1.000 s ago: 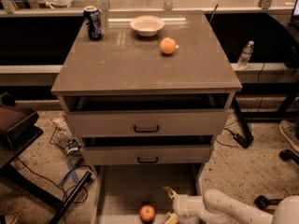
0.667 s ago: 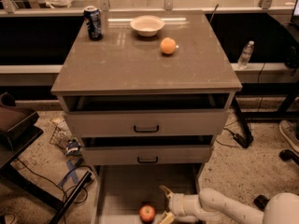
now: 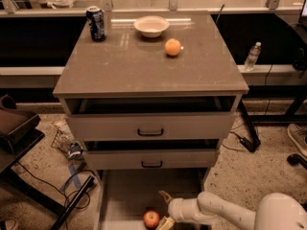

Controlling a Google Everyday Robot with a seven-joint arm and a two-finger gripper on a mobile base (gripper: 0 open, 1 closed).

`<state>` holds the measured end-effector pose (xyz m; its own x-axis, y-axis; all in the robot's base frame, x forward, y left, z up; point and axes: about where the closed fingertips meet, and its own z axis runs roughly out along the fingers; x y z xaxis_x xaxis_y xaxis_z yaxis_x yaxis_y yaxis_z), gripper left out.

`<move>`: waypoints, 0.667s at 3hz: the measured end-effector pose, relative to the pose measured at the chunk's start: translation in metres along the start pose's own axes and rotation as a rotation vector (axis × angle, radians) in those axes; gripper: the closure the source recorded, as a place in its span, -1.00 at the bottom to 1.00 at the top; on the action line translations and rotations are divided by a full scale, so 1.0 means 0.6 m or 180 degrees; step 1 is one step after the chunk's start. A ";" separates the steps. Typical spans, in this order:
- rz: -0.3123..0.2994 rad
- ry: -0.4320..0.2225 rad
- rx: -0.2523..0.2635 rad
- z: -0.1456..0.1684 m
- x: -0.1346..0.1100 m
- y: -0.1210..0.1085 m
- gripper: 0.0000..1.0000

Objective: Pick apple from bottom drawer and place on counter

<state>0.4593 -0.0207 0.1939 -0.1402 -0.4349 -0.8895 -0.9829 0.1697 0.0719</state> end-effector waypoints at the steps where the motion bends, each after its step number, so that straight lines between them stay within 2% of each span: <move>1: -0.0002 0.0037 -0.0023 0.028 0.039 0.009 -1.00; 2: 0.0036 0.0042 -0.0041 0.044 0.065 0.019 -1.00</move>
Offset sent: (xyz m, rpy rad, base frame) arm -0.0200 0.0072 -0.0660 -0.0141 0.0297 0.0017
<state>0.4455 -0.0123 0.1483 -0.1528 -0.4445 -0.8826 -0.9827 0.1633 0.0878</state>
